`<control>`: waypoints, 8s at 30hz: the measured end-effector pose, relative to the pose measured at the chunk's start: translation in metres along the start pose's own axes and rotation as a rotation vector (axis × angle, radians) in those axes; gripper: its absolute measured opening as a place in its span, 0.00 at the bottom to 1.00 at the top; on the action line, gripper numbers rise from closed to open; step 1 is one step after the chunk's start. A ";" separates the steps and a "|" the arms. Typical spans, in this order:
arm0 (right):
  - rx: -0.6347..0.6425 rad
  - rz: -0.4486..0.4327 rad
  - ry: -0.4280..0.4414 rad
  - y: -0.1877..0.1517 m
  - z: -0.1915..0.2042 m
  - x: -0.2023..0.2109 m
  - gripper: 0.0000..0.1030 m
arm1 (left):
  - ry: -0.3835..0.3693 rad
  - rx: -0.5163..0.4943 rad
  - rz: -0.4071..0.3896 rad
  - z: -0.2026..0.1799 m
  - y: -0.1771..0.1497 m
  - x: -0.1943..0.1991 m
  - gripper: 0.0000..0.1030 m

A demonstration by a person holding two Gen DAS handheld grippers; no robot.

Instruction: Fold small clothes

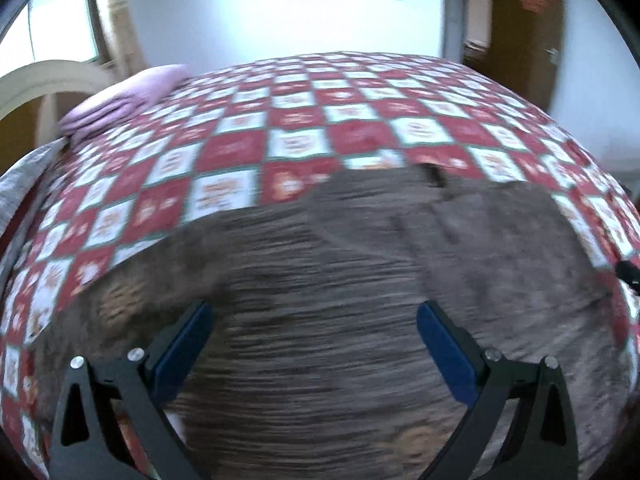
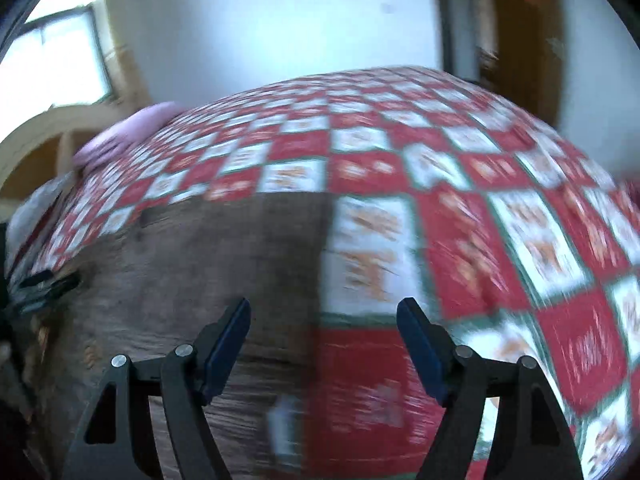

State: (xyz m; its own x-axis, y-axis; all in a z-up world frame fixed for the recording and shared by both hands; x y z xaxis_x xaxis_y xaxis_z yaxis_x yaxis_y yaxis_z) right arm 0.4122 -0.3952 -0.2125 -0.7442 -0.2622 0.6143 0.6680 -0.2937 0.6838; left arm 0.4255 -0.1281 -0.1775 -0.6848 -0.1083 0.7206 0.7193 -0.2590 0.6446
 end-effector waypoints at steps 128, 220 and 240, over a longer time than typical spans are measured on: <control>0.604 0.259 0.147 -0.093 0.220 -0.099 0.80 | -0.301 1.068 0.231 0.252 -0.153 -0.004 0.76; 0.258 0.177 0.313 -0.016 0.175 -0.047 0.81 | 0.316 0.118 0.047 0.124 -0.042 -0.056 0.87; 0.140 0.212 0.074 0.006 0.132 -0.125 0.29 | 0.238 0.281 0.129 0.145 -0.064 -0.070 1.00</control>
State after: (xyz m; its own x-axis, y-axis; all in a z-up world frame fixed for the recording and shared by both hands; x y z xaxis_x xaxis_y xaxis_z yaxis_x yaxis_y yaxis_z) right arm 0.5098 -0.2428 -0.2333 -0.5822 -0.3720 0.7230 0.7988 -0.0962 0.5938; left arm 0.4442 0.0354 -0.2319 -0.5707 -0.3510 0.7424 0.7826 0.0412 0.6211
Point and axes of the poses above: each gripper's, at about its wrist camera, not at the fingertips, and x roughly against the way its jaws point, z to its left, y to its top, the point moved 10 cm from there along -x, roughly the way its jaws point, and after that the axes turned 15 degrees about y, right-handed, at the moved point
